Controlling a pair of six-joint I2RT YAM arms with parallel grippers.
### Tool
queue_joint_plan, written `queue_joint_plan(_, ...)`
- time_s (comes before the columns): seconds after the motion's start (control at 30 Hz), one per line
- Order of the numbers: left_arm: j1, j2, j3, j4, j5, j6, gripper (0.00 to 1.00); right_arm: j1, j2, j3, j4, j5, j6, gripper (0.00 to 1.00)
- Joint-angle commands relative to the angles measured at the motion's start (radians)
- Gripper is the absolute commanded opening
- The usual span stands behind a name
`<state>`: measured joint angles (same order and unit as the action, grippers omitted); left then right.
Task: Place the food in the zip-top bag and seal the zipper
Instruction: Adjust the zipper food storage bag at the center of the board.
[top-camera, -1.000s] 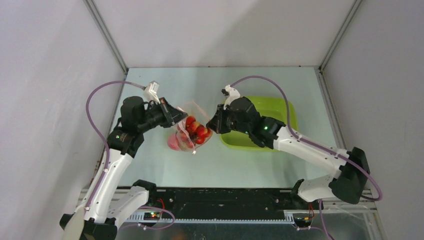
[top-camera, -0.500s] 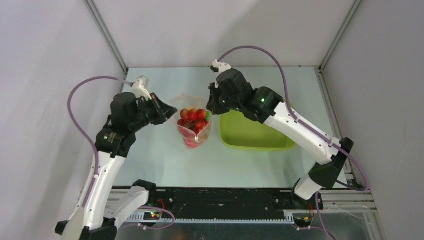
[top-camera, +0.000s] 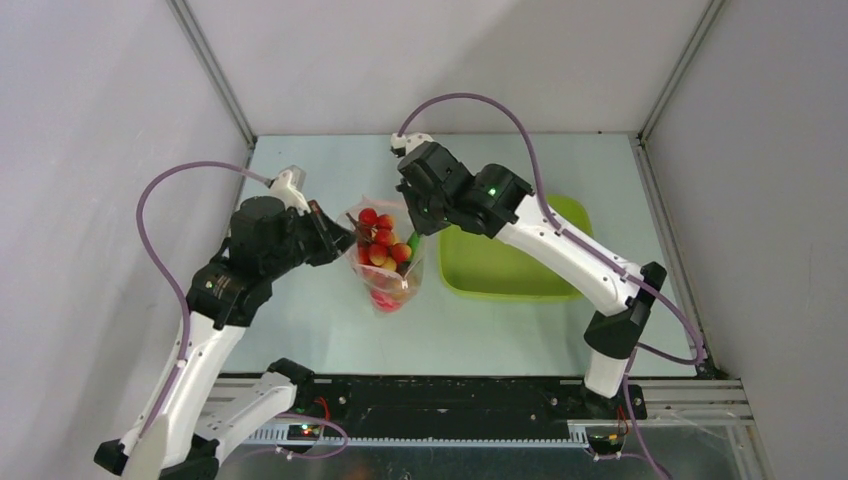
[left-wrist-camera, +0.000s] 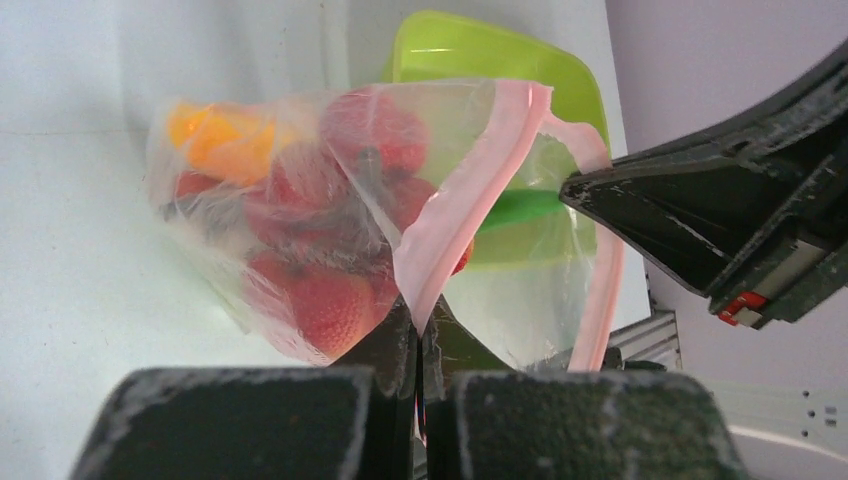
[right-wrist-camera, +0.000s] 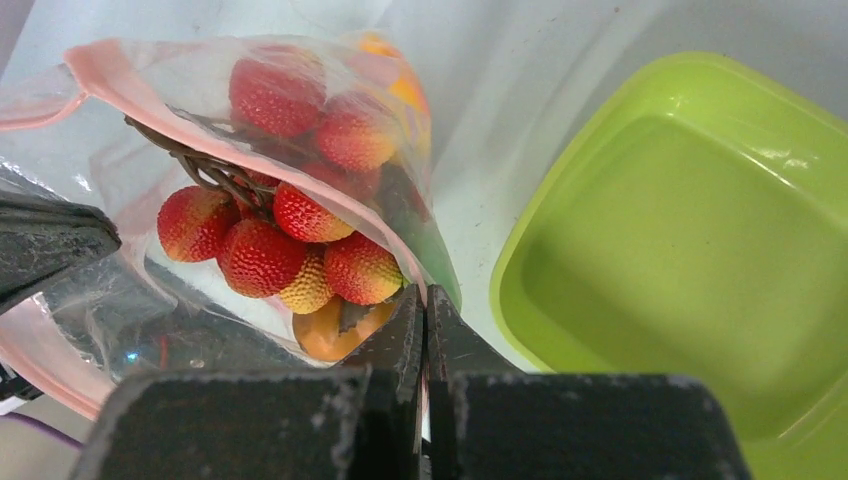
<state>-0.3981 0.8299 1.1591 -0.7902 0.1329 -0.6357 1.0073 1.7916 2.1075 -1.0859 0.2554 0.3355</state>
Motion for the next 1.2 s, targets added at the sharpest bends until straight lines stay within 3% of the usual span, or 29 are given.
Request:
queue_joint_plan(0.0,-0.016,-0.029,0.018,0.032,-0.078,-0.049,0.00,0.006,-0.047,0.050,0.059,0.015,-0.055,0.00)
queue_joint_plan(0.1,-0.017,-0.039,0.039,0.041,-0.102,-0.057,0.00,0.012,-0.117,-0.023,0.174,-0.049,-0.109,0.00)
queue_joint_plan(0.27,-0.017,-0.043,0.065,0.087,-0.089,-0.092,0.00,0.012,-0.201,-0.080,0.392,-0.318,-0.163,0.00)
queue_joint_plan(0.47,-0.074,-0.071,0.057,0.135,-0.116,-0.107,0.00,0.012,-0.229,-0.091,0.476,-0.565,-0.211,0.00)
queue_joint_plan(0.53,-0.098,-0.089,0.043,0.146,-0.122,-0.122,0.00,0.012,-0.224,-0.111,0.480,-0.556,-0.211,0.00)
queue_joint_plan(0.7,-0.131,-0.138,-0.034,0.171,-0.154,-0.175,0.00,0.011,-0.170,-0.122,0.399,-0.356,-0.182,0.00)
queue_joint_plan(0.83,-0.172,-0.155,-0.083,0.174,-0.182,-0.214,0.00,0.012,-0.161,-0.173,0.397,-0.324,-0.196,0.00)
queue_joint_plan(1.0,-0.286,-0.173,-0.133,0.187,-0.285,-0.272,0.00,0.013,-0.157,-0.236,0.417,-0.267,-0.225,0.00)
queue_joint_plan(1.17,-0.440,-0.155,-0.162,0.231,-0.420,-0.359,0.00,0.014,-0.147,-0.225,0.447,-0.306,-0.263,0.00)
